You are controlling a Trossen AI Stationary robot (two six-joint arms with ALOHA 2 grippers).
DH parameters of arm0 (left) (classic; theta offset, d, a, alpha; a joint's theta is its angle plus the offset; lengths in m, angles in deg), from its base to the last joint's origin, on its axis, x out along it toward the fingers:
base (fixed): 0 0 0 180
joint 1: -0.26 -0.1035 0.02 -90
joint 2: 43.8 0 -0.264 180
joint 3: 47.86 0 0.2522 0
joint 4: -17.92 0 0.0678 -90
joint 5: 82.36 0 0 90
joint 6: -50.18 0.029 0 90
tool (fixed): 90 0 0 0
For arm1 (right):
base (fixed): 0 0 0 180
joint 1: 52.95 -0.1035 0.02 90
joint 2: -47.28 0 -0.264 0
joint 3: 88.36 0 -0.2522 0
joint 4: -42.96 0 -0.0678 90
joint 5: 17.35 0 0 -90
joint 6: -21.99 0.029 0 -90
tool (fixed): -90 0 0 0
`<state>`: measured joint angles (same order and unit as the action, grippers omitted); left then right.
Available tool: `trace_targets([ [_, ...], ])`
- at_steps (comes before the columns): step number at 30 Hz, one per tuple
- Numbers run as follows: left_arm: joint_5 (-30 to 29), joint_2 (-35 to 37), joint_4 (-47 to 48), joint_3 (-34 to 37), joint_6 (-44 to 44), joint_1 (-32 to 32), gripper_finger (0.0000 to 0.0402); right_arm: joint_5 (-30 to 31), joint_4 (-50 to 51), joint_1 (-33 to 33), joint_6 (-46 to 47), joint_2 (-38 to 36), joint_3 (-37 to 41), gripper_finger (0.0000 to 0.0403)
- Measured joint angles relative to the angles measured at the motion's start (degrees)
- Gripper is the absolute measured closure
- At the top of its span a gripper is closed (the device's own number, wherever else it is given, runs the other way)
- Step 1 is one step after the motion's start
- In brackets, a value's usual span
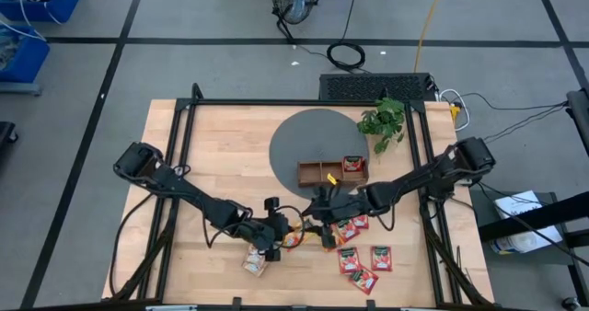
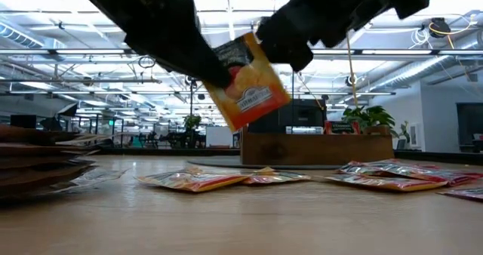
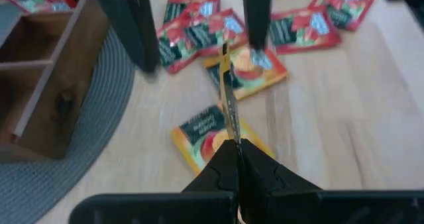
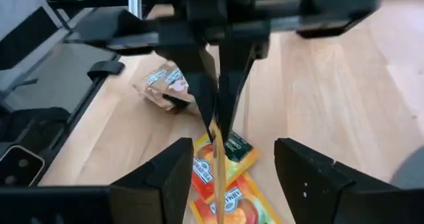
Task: Pick & Place Tea
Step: Put the yellow tea bag into the middle section of the wooden organizer
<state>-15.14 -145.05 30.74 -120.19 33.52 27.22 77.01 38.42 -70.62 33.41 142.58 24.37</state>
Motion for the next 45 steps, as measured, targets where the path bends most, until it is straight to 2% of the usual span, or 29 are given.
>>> trace_targets([
  [10,0.39,0.04,-0.43,0.00,0.23,0.02,0.0396,-0.11,-1.56,0.46,-0.61,1.27,0.00,0.0203],
  [14,0.44,0.04,-0.40,0.00,0.26,-0.19,0.0398,-0.09,-1.81,0.46,-1.59,1.28,0.00,0.0216],
  [23,0.46,0.07,-0.38,0.00,0.09,-0.57,0.0395,-3.16,-2.68,-0.02,-3.49,1.28,0.00,0.0298],
  [27,0.42,0.07,-0.37,0.00,0.16,-0.70,0.0398,-3.21,-1.97,0.02,-4.42,1.27,0.00,0.0346],
  [31,0.44,0.07,-0.38,0.00,0.19,-0.63,0.0394,-5.91,-2.13,0.09,-6.32,1.27,0.00,0.0395],
  [37,0.44,0.12,-0.39,0.00,0.16,-0.63,0.0396,-5.84,-2.95,0.09,-6.69,1.27,0.00,0.0401],
  [45,0.36,0.15,-0.03,0.00,1.76,-0.33,0.0340,-4.19,-2.86,0.09,-7.63,1.27,0.00,0.0402],
])
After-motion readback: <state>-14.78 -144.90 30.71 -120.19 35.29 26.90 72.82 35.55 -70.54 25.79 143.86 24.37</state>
